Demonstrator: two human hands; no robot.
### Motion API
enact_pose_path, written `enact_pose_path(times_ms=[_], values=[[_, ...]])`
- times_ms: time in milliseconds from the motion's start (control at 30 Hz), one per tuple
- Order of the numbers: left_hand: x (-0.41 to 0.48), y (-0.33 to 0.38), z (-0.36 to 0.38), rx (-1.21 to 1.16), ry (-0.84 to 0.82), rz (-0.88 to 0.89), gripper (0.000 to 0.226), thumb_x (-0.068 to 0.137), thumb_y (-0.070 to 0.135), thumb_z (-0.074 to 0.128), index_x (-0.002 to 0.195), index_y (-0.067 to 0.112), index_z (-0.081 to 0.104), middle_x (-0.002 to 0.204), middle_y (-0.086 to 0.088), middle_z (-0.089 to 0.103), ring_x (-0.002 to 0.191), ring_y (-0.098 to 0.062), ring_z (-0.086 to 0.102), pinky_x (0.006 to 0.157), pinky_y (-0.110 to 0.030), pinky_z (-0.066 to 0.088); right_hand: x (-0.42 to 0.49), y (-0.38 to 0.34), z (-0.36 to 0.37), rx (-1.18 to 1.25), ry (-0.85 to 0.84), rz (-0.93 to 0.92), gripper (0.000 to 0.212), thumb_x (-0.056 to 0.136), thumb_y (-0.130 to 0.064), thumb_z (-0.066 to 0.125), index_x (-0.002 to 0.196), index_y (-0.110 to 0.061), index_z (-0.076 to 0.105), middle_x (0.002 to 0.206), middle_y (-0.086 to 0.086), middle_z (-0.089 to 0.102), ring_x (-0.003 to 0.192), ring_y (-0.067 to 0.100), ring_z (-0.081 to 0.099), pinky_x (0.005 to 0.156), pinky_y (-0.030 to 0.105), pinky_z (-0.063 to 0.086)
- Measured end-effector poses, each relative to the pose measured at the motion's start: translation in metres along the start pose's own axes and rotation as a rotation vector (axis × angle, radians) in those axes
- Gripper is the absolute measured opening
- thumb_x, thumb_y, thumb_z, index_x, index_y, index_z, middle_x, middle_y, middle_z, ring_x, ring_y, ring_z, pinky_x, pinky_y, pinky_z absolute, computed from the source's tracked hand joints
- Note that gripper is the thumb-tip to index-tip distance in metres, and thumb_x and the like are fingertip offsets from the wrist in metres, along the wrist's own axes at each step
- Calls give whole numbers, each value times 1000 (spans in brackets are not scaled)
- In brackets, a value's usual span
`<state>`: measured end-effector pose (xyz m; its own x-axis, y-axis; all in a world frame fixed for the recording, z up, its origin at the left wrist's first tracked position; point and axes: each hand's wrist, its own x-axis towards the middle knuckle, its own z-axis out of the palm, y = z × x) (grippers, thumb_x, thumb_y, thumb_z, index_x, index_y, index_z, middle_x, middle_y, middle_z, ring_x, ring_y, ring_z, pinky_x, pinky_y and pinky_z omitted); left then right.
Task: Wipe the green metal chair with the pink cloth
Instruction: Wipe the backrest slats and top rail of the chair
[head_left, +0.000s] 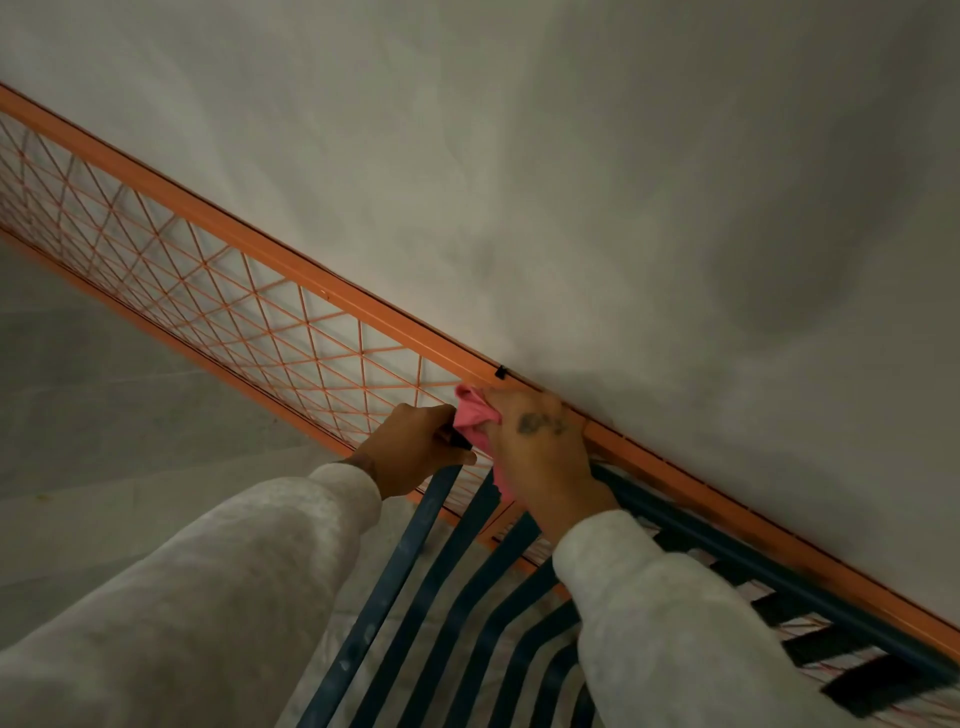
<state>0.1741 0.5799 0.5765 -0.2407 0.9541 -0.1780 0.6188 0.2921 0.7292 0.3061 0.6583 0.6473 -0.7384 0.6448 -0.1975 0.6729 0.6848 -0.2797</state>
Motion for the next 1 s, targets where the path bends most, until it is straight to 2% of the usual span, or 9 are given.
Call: enact_pose_path(times_ms=[133, 200, 267, 367, 567, 667, 800, 933, 1000], values=[[-2, 0, 0, 10, -3, 7, 37, 87, 28, 67, 119, 10, 61, 111, -6, 70, 99, -19, 66, 94, -33, 51, -29, 16, -1, 28, 68, -29, 50, 92, -11, 64, 140, -15, 49, 128, 4, 61, 111, 12, 60, 95, 26, 52], [-3, -1, 0, 2, -4, -5, 40, 88, 28, 67, 122, 9, 59, 113, -8, 68, 102, -21, 65, 93, -30, 50, -40, 33, -12, 138, 35, 102, 30, 93, -17, 64, 123, -18, 63, 104, -6, 67, 83, -3, 63, 73, 11, 53], [-1, -2, -1, -9, -16, -14, 41, 88, 28, 67, 122, 9, 59, 114, -9, 67, 103, -22, 65, 94, -31, 50, -32, 40, -28, 101, -38, 167, 13, 94, -23, 64, 100, -14, 71, 81, -1, 66, 68, 12, 65, 56, 17, 52], [3, -2, -3, 17, -33, -33, 40, 86, 31, 68, 118, 9, 60, 110, -9, 68, 100, -23, 65, 94, -37, 52, -6, 35, -41, -21, -129, 177, 28, 92, -30, 64, 104, -5, 66, 97, 12, 63, 86, 27, 63, 71, 28, 52], [7, 0, -1, 54, -49, -25, 34, 84, 32, 70, 111, 13, 62, 105, -4, 70, 94, -18, 66, 92, -38, 53, -4, 0, -10, -99, 39, 32, 32, 91, -21, 66, 120, -11, 59, 109, 8, 62, 99, 24, 60, 79, 27, 51], [7, -4, -3, 44, -52, -33, 33, 84, 30, 70, 113, 15, 61, 108, -4, 69, 97, -18, 65, 94, -36, 51, -26, 2, 2, 17, 133, 21, 25, 94, -13, 62, 119, -18, 63, 96, 1, 66, 85, 17, 64, 70, 22, 56], [7, -9, -1, 29, -46, -37, 36, 86, 30, 69, 118, 16, 59, 112, -4, 67, 92, -12, 61, 85, -23, 47, -55, 45, -6, 218, 166, 131, 16, 96, -22, 60, 87, -33, 67, 61, -20, 48, 48, -3, 46, 44, 10, 35], [4, -8, 2, 37, -25, -22, 35, 86, 32, 68, 117, 17, 59, 111, -2, 68, 88, -5, 55, 79, -15, 42, -99, 94, -22, 341, 212, 213, 38, 92, -20, 65, 67, -49, 61, 56, -32, 58, 50, -12, 56, 43, 3, 39], [1, -6, 5, 31, -5, -40, 34, 88, 31, 66, 118, 16, 59, 113, -4, 68, 90, -5, 56, 80, -17, 42, -120, 115, -26, 315, 216, 272, 31, 90, -22, 67, 79, -51, 66, 55, -37, 55, 57, -20, 55, 50, -2, 37]])
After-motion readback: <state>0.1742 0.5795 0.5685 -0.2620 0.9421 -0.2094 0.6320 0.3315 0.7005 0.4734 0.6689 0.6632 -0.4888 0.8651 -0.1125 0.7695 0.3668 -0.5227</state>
